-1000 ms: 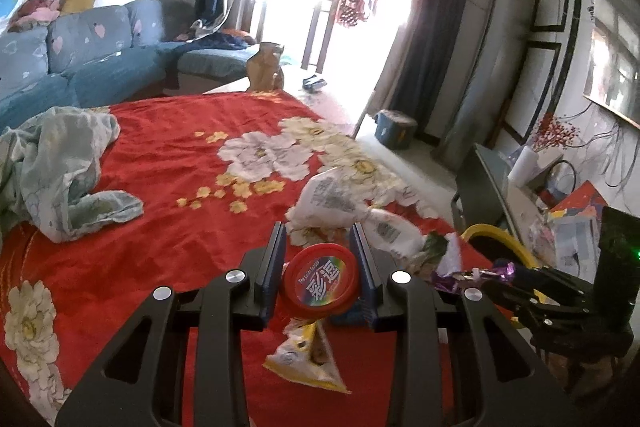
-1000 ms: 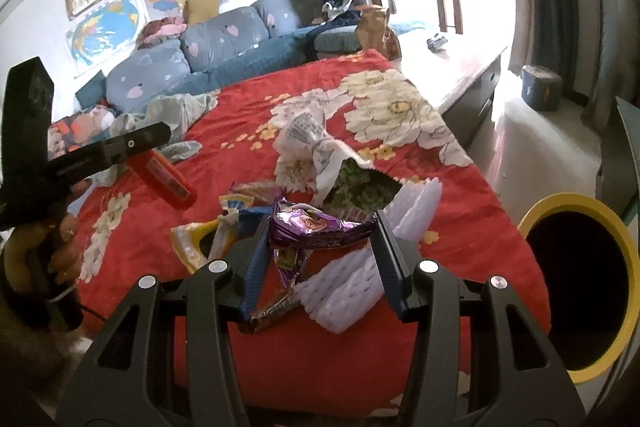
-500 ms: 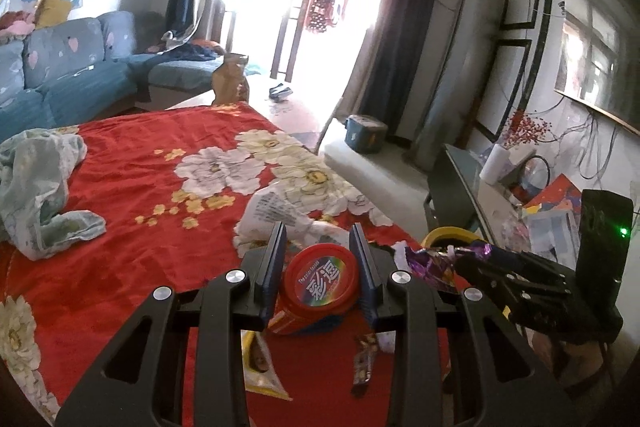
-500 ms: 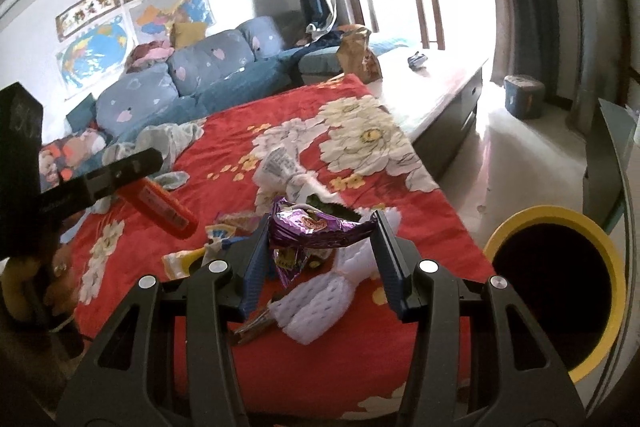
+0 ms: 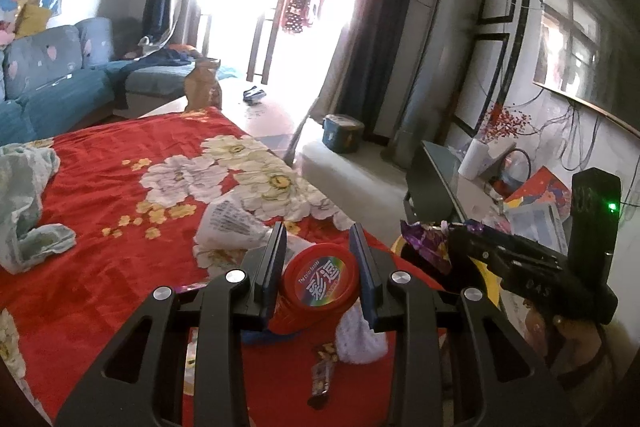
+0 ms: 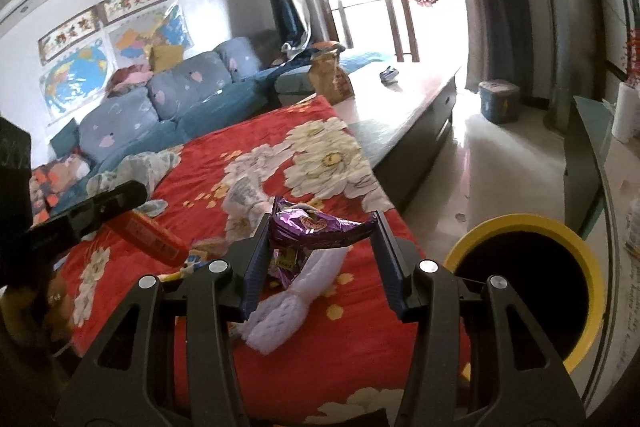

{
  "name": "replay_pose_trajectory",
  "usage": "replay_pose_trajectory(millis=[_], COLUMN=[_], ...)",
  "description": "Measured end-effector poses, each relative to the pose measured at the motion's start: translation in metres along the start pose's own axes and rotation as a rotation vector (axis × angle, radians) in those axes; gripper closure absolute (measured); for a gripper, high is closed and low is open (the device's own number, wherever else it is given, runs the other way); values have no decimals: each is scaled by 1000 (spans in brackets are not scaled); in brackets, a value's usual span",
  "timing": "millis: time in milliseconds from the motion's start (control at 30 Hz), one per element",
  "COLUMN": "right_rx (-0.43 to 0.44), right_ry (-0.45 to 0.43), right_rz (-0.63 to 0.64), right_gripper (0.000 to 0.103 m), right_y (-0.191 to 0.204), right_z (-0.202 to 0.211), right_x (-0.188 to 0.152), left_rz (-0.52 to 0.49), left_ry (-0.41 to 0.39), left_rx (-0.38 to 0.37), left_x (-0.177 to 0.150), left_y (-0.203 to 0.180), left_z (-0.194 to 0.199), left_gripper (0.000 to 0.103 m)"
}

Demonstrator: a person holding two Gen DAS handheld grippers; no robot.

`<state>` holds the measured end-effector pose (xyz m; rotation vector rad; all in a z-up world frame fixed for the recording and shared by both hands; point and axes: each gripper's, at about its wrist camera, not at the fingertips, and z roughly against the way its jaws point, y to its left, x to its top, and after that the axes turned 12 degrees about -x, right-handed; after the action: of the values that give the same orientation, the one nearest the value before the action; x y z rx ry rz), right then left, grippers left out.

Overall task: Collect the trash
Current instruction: 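Carry both items over the yellow bin and release them inside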

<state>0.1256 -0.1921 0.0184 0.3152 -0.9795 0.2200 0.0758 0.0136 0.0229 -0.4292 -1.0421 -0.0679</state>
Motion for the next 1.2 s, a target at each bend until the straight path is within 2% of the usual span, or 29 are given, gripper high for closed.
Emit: replay_pose_trajectory(millis=[533, 1200], right_rx=[-121, -294], right_ry=[-47, -31], right_rz=[-72, -184], right_gripper=[62, 62], right_y=[-50, -122], right_z=[7, -3], right_x=[8, -1], left_rz=[-47, -91], left_ry=[15, 74], left_rx=[-78, -198], left_x=[7, -5], left_y=[-41, -103], left_z=[-27, -83], left_gripper=[72, 72])
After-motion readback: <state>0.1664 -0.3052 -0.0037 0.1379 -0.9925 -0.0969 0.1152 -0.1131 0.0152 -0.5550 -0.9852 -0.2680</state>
